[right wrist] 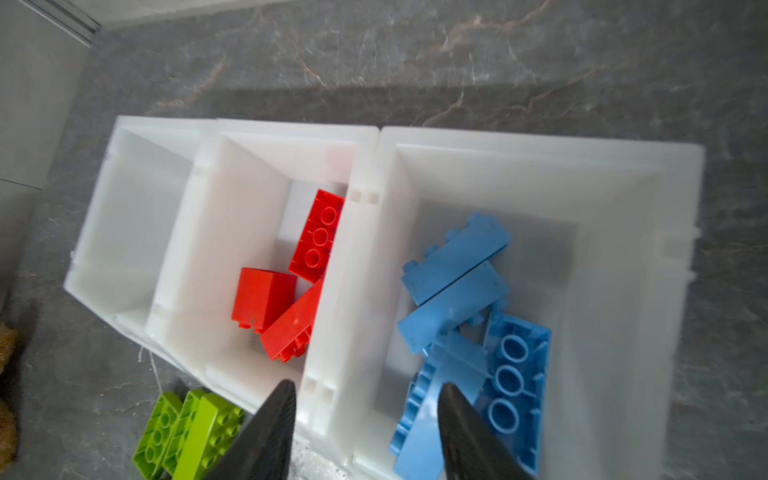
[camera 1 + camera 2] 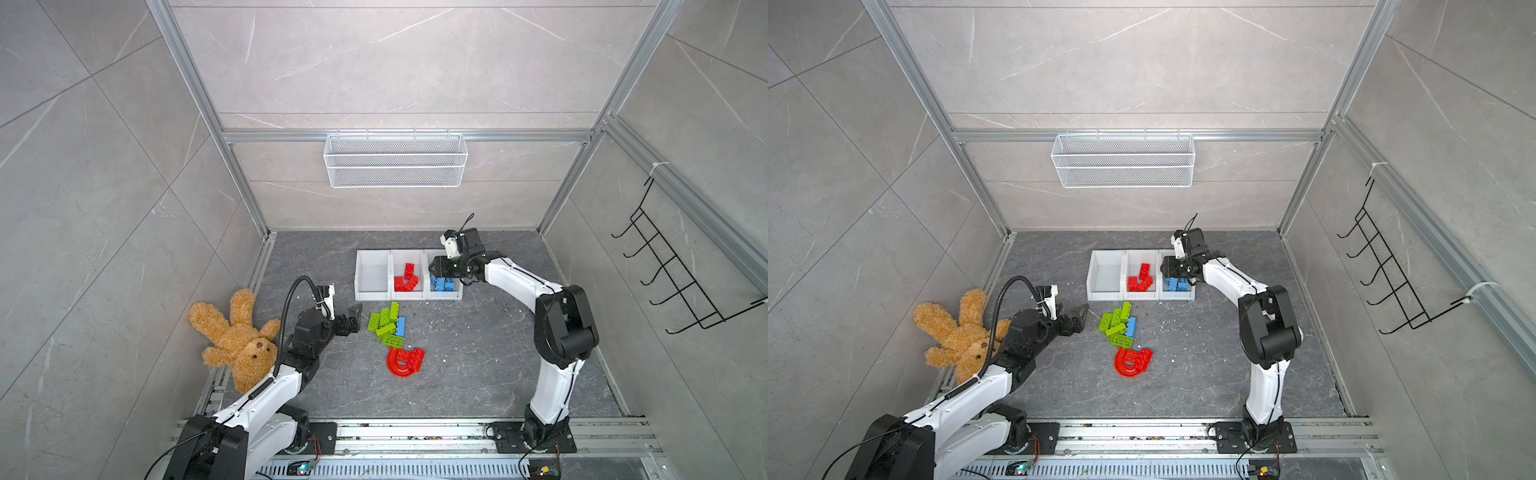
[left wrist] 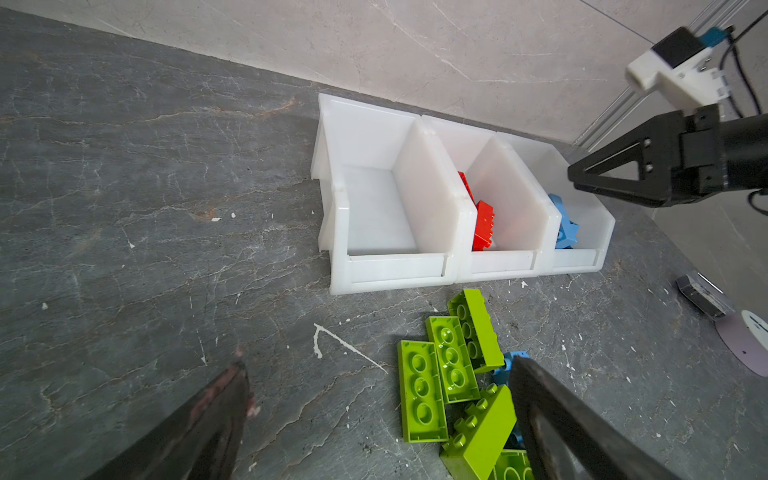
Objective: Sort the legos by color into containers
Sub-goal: 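Open the right gripper to drop the light-blue brick in, then move the right gripper back down to a light-blue brick at the pile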
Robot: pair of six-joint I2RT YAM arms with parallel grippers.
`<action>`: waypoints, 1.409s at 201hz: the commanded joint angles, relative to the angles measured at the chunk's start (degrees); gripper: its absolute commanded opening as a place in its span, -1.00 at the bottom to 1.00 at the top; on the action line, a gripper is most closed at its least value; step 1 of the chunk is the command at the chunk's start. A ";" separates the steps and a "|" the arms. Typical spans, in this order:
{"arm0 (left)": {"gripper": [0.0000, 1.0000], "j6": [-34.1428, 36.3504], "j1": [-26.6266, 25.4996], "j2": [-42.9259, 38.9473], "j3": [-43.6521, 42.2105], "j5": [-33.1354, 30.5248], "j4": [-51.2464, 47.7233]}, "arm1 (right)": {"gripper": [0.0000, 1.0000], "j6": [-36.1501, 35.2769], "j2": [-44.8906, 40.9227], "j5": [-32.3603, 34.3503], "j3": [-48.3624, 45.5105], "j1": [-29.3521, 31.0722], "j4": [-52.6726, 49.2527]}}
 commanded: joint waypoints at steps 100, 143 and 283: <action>0.99 0.99 -0.13 -0.97 0.24 -0.91 1.83 | 0.09 12.93 -12.40 6.78 -23.05 21.39 9.93; 0.99 0.99 -0.18 -0.83 0.48 -0.70 1.75 | 0.10 12.41 -5.78 9.25 -19.26 25.14 8.00; 0.99 0.90 -0.13 -0.92 0.50 -0.61 1.58 | 0.05 11.53 1.66 10.25 -16.34 25.93 5.88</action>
